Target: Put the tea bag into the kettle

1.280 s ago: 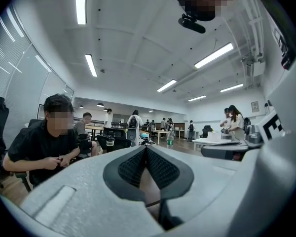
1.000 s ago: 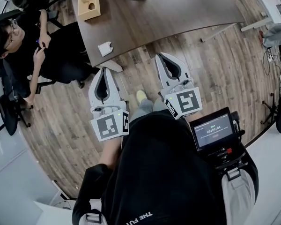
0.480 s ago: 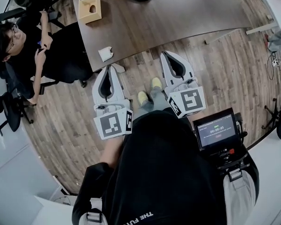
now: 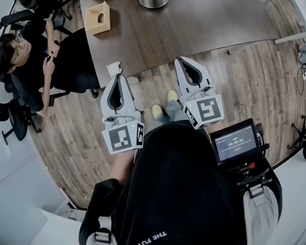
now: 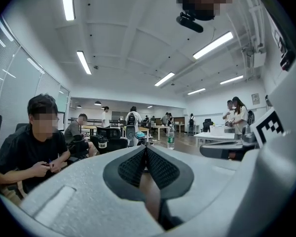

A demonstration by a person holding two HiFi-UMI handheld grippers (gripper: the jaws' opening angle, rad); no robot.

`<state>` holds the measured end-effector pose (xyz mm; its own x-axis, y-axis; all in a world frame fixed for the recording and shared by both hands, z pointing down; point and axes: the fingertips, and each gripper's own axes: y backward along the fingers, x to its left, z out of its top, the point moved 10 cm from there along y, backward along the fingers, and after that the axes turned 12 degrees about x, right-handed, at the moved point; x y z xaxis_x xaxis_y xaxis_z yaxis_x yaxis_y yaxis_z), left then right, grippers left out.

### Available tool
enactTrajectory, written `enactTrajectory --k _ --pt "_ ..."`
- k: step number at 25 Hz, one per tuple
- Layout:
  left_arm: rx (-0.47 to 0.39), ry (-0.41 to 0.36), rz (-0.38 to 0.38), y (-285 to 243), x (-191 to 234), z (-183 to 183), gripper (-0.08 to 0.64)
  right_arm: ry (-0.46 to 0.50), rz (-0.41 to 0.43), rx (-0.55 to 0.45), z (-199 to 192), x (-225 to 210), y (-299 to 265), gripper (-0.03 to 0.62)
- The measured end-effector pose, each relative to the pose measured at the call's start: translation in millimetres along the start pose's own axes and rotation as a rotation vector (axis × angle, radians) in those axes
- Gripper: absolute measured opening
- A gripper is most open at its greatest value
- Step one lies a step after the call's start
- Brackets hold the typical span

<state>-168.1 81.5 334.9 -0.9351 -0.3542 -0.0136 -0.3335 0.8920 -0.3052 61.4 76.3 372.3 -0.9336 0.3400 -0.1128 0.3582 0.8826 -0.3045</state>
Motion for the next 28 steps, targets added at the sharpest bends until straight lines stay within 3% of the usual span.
enactTrajectory --k 5,17,25,28 --pt "0.030 -0.004 0.005 -50.8 -13.2 9.7 0.003 -0.033 0.050 0.037 1.8 -43.0 -29.7 0.005" --pt "-0.009 -0.021 0.056 -37.6 -12.9 22.3 0.003 -0.014 0.139 0.034 13.1 -34.4 -33.5 0.005" --pt "-0.024 -0.011 0.024 -47.3 -6.7 27.0 0.003 0.004 0.109 0.017 24.1 -38.8 -38.2 0.005" --pt "-0.035 -0.006 0.004 -73.6 13.0 30.4 0.003 0.008 0.088 0.023 31.1 -40.9 -66.2 0.005"
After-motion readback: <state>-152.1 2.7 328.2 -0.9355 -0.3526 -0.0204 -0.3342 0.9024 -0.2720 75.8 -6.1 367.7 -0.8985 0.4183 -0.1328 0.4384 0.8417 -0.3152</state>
